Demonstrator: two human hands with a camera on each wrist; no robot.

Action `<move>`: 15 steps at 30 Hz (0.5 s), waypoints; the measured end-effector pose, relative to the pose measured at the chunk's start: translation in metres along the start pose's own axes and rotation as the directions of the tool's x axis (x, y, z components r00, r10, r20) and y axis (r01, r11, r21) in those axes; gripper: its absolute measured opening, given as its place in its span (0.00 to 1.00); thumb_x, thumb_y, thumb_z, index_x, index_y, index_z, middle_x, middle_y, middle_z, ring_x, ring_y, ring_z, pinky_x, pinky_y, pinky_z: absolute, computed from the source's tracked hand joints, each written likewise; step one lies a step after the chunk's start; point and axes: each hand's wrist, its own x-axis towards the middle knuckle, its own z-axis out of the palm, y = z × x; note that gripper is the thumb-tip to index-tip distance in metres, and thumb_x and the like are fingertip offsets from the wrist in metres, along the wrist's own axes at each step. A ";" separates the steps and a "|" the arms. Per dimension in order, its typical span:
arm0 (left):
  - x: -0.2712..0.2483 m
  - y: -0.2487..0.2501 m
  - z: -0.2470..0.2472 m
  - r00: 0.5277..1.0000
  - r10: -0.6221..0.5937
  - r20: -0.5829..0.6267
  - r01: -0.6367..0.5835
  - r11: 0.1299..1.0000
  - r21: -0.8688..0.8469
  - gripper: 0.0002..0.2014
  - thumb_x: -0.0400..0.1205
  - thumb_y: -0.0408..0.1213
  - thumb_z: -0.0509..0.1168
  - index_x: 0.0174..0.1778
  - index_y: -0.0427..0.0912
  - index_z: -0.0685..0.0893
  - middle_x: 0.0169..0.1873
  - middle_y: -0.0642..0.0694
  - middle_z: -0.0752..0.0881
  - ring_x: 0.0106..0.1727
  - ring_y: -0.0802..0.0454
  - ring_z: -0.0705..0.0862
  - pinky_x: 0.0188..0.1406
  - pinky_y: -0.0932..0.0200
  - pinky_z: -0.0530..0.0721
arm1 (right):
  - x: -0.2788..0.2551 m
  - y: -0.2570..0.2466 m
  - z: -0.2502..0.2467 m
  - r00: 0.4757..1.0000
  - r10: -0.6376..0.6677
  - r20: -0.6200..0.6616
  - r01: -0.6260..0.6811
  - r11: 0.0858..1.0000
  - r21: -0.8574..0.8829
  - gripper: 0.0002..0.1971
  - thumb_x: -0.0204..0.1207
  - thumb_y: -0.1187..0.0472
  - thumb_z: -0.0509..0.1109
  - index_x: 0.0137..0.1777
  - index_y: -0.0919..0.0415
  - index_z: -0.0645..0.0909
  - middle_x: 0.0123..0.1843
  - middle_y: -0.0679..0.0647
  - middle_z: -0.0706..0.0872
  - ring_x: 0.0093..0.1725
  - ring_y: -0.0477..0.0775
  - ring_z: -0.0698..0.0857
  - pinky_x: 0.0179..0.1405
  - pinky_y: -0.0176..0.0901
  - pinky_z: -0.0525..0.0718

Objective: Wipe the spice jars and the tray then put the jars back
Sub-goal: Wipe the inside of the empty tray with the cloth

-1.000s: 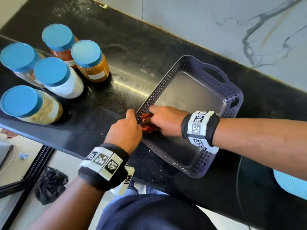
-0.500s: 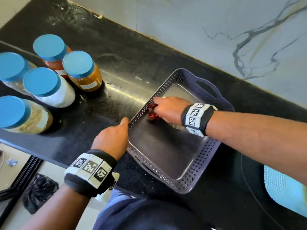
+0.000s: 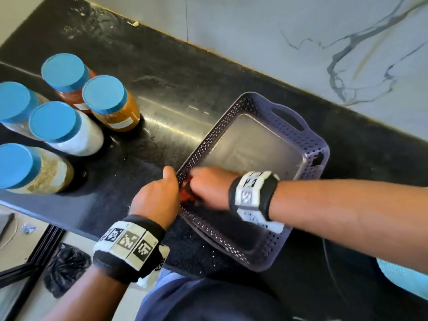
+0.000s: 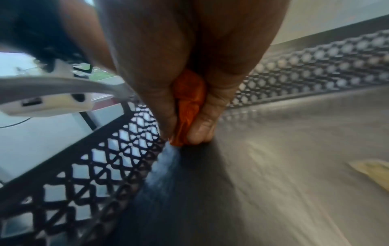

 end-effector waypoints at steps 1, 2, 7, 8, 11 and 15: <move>-0.002 0.001 -0.002 1.000 -0.002 0.012 0.002 1.000 0.002 0.08 0.87 0.29 0.56 0.54 0.42 0.63 0.41 0.35 0.89 0.45 0.30 0.91 0.36 0.45 0.79 | -0.001 -0.011 0.001 1.000 -0.021 0.013 0.021 1.000 -0.001 0.10 0.82 0.63 0.69 0.57 0.67 0.86 0.51 0.58 0.82 0.54 0.63 0.86 0.43 0.45 0.74; -0.004 0.001 -0.003 1.000 -0.002 0.024 0.002 1.000 0.011 0.08 0.87 0.29 0.56 0.56 0.42 0.63 0.42 0.36 0.89 0.46 0.30 0.91 0.38 0.45 0.81 | -0.002 -0.014 0.001 0.999 -0.037 0.017 0.037 0.999 0.001 0.10 0.82 0.63 0.68 0.58 0.68 0.85 0.52 0.59 0.82 0.55 0.64 0.86 0.44 0.47 0.76; -0.001 -0.006 0.001 0.999 0.003 0.034 -0.004 0.999 0.050 0.12 0.86 0.27 0.55 0.61 0.43 0.64 0.34 0.41 0.84 0.38 0.34 0.87 0.37 0.44 0.83 | -0.011 0.051 -0.013 0.995 0.079 -0.054 -0.087 0.983 -0.161 0.08 0.78 0.63 0.66 0.49 0.63 0.87 0.49 0.58 0.87 0.50 0.63 0.88 0.41 0.47 0.86; 0.000 -0.007 0.002 1.000 -0.004 0.030 0.003 0.999 0.046 0.10 0.86 0.26 0.54 0.59 0.43 0.63 0.31 0.43 0.80 0.35 0.35 0.84 0.36 0.44 0.82 | -0.012 0.076 -0.016 0.981 0.164 -0.100 -0.179 0.970 -0.164 0.09 0.77 0.62 0.65 0.47 0.63 0.87 0.48 0.59 0.88 0.50 0.63 0.89 0.41 0.46 0.84; 0.004 -0.006 0.001 1.000 -0.027 0.004 0.027 0.999 0.035 0.10 0.87 0.27 0.54 0.52 0.45 0.59 0.28 0.46 0.73 0.33 0.38 0.77 0.35 0.45 0.78 | -0.021 0.142 -0.028 0.885 0.419 -0.204 -0.452 0.878 -0.159 0.12 0.80 0.57 0.64 0.51 0.62 0.87 0.52 0.61 0.89 0.54 0.67 0.88 0.43 0.48 0.81; 0.008 -0.002 0.002 0.997 -0.073 -0.012 0.072 0.996 -0.054 0.08 0.87 0.29 0.55 0.52 0.44 0.62 0.35 0.38 0.84 0.35 0.36 0.78 0.37 0.44 0.78 | -0.015 0.131 -0.029 0.879 0.449 -0.162 -0.468 0.877 -0.106 0.12 0.79 0.56 0.67 0.47 0.64 0.87 0.48 0.62 0.88 0.51 0.67 0.87 0.39 0.47 0.77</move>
